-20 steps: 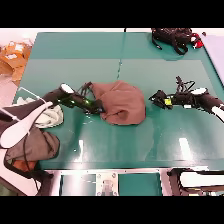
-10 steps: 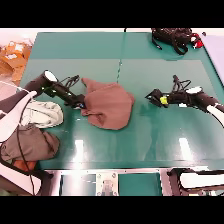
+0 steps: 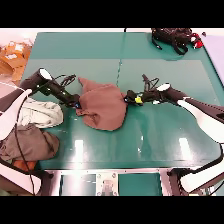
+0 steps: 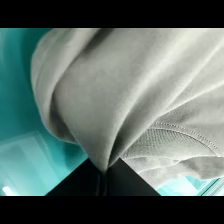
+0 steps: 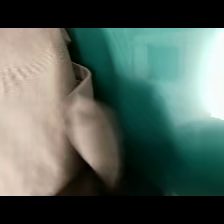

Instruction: Fold the shirts.

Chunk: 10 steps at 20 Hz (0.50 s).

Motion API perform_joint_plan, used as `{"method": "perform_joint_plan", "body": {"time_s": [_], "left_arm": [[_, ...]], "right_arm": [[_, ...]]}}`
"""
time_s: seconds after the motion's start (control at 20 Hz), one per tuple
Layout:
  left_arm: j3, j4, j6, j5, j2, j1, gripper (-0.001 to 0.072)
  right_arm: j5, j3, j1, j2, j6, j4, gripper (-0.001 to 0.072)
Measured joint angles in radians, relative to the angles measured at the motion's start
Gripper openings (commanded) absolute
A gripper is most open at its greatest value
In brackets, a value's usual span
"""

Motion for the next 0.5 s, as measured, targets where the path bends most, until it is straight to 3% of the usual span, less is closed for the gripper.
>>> {"method": "perform_joint_plan", "body": {"time_s": [0.25, 0.5], "left_arm": [[0.155, 0.04, -0.024, -0.103, 0.004, 0.001, 0.002], [0.364, 0.082, -0.099, -0.142, 0.124, 0.001, 0.0021]], "right_arm": [[0.072, 0.148, -0.061, 0.042, -0.013, -0.017, 0.0013], [0.177, 0.202, -0.232, 0.287, 0.018, -0.1, 0.0013]]}}
